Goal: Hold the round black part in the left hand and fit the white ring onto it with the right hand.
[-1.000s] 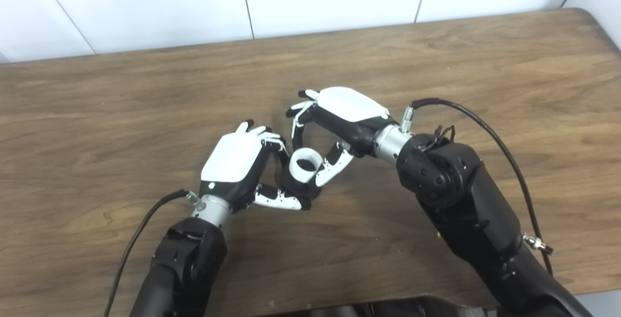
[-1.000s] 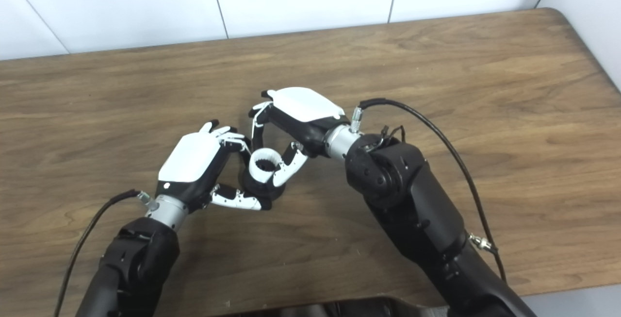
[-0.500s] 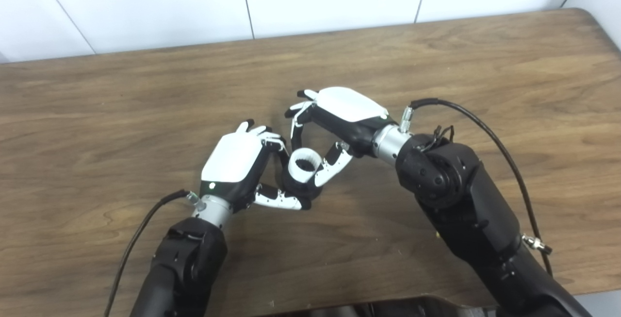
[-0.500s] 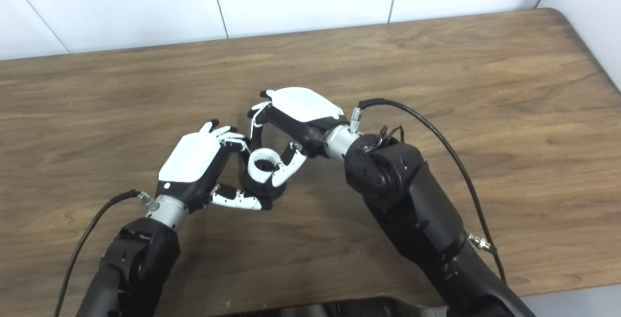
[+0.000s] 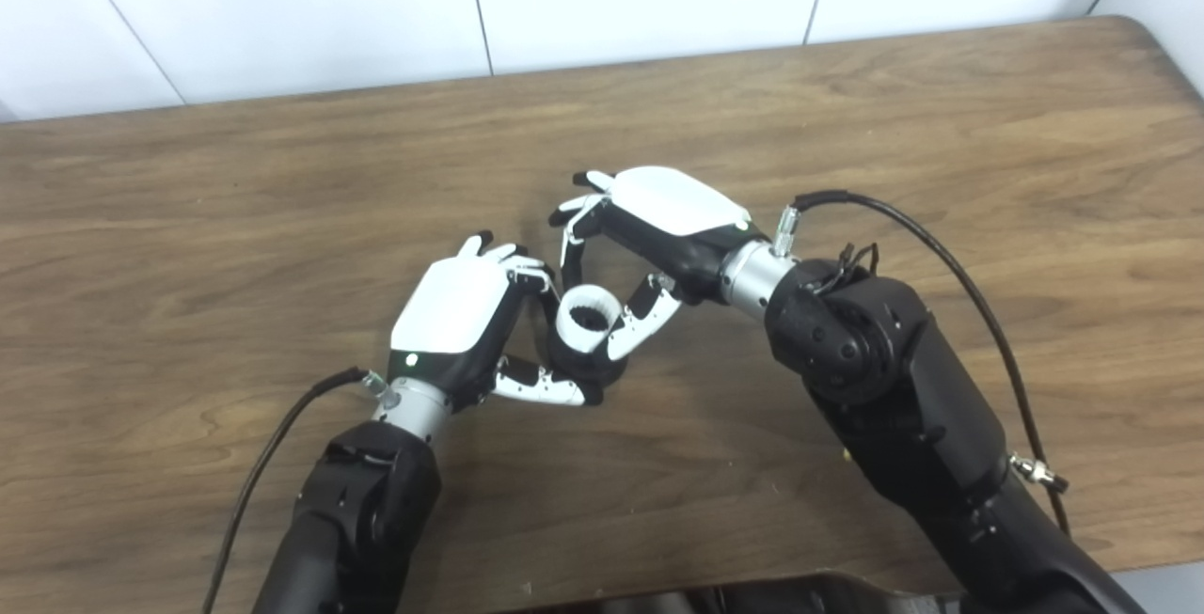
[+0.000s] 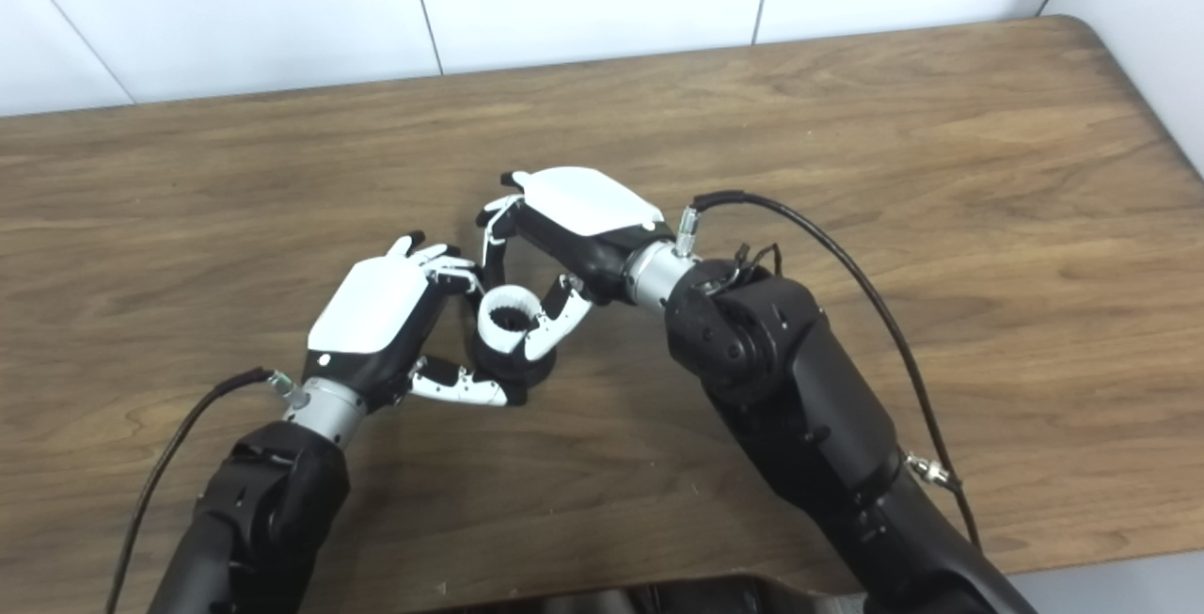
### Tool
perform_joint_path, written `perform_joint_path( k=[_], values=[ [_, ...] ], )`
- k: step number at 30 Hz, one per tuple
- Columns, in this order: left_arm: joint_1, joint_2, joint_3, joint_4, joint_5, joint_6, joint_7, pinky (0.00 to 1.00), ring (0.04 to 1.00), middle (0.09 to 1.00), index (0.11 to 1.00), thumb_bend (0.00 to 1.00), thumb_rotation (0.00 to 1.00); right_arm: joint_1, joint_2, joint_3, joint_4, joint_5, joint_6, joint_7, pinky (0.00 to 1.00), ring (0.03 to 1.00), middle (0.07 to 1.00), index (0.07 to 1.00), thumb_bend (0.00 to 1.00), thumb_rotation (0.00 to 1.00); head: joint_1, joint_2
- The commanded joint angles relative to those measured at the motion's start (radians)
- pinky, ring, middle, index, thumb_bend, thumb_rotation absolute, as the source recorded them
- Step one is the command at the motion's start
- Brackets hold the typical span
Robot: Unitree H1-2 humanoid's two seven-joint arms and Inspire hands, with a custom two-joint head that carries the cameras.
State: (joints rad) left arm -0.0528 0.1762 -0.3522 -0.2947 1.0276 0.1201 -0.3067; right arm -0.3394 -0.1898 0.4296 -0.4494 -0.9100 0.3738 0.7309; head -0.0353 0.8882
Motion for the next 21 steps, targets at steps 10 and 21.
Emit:
perform_joint_path(
  k=[10, 21],
  values=[
    [-0.020, 0.000, -0.002, -0.021, 0.011, -0.005, 0.016, 1.00, 0.900, 0.782, 0.484, 0.52, 0.06, -0.034, 0.011, -0.004, -0.017, -0.006, -0.008, -0.013, 1.00, 0.994, 0.863, 0.486, 0.52, 0.13, -0.002, 0.005],
    [-0.020, 0.000, 0.001, -0.025, 0.008, -0.003, 0.015, 1.00, 0.896, 0.782, 0.484, 0.52, 0.05, -0.028, 0.010, -0.001, -0.003, -0.012, -0.012, -0.019, 1.00, 0.988, 0.856, 0.486, 0.52, 0.13, -0.002, 0.007]
  ],
)
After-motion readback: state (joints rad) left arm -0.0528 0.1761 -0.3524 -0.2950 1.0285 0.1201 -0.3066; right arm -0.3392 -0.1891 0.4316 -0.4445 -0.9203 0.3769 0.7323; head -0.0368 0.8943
